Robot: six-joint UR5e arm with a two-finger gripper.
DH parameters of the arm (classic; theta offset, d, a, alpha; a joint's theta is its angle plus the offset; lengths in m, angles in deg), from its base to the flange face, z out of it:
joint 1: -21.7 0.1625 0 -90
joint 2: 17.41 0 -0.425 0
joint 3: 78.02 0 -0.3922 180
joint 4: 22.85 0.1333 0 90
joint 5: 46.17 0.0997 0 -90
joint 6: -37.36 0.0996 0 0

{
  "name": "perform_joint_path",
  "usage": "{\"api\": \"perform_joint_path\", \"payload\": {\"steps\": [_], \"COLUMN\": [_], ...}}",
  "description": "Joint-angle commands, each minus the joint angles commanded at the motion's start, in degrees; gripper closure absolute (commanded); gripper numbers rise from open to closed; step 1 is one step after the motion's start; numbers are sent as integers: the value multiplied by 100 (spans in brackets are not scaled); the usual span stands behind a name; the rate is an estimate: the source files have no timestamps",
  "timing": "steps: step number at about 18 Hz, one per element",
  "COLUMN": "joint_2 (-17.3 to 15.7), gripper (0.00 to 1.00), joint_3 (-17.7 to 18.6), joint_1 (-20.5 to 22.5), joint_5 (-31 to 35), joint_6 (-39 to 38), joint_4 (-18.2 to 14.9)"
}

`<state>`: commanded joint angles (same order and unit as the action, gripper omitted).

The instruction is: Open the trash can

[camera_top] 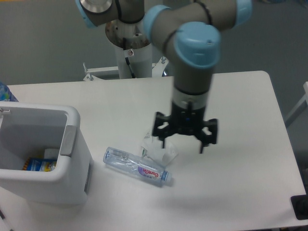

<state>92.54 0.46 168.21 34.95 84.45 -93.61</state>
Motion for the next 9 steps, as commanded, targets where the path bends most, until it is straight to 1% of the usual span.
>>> {"api": "perform_joint_path", "payload": {"steps": [2, 5, 7, 9], "joint_2": [9, 167, 237, 237], "gripper": [0, 0, 0, 0], "joint_3": [36, -43, -26, 10], "joint_1": [18, 9, 9, 53], "joint_5": [157, 290, 316, 404], "joint_6": [107, 352, 641, 949], "joint_4": [9, 35, 62, 53]}}
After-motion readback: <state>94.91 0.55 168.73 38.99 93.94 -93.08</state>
